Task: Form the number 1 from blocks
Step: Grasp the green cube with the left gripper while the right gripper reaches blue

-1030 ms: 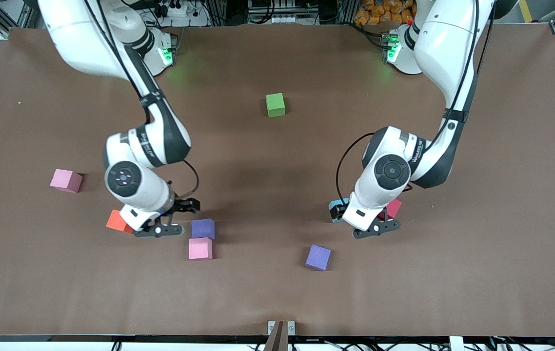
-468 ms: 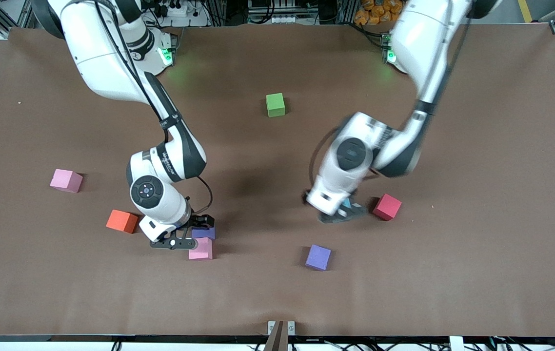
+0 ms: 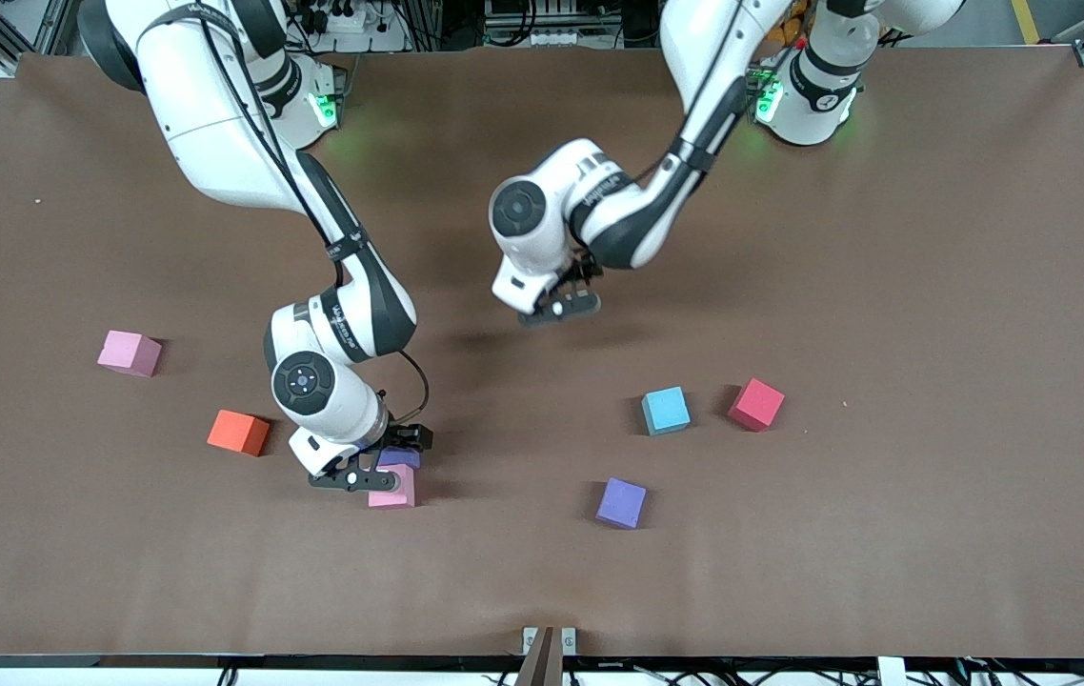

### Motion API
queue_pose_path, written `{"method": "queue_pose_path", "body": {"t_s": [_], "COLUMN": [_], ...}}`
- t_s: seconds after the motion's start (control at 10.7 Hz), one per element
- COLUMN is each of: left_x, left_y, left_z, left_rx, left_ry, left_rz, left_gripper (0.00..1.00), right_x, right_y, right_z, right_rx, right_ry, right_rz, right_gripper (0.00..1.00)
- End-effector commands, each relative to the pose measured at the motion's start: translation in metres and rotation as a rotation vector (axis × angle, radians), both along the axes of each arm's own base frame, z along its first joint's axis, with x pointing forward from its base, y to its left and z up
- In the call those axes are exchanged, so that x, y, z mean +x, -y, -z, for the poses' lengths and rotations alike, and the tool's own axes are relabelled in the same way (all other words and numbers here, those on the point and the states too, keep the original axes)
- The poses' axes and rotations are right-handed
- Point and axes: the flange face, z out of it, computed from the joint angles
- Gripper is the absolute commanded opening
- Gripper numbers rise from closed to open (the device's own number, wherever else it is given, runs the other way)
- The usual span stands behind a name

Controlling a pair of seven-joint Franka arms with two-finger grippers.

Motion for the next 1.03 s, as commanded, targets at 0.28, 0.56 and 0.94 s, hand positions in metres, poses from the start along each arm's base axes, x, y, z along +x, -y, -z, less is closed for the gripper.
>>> {"method": "queue_pose_path", "body": {"t_s": [0.28,0.56,0.94], "left_x": [-0.122,-0.157,-0.158], "left_y": [0.002,-0.001,-0.002], "left_z": [-0.027,-0.011,0.012], "left_rx": [-0.138,-0.133,-0.15], "left_ry": [0.025,0.014,0.019], "left_rz": [-0.014,0.013,-0.035], "left_gripper": [1.0,1.0,1.0], "right_x": [0.01,0.018,0.004], "right_y": [0.007,0.018,0.05], "right_z": [-0.012,-0.074,-0.182], "right_rx": [0.007,-0.011,-0.001], "right_ry": [0.013,-0.084,-0.114], "right_rz": [-0.038,-0.04,-0.046], "right_gripper": [0.0,0.0,0.0]}}
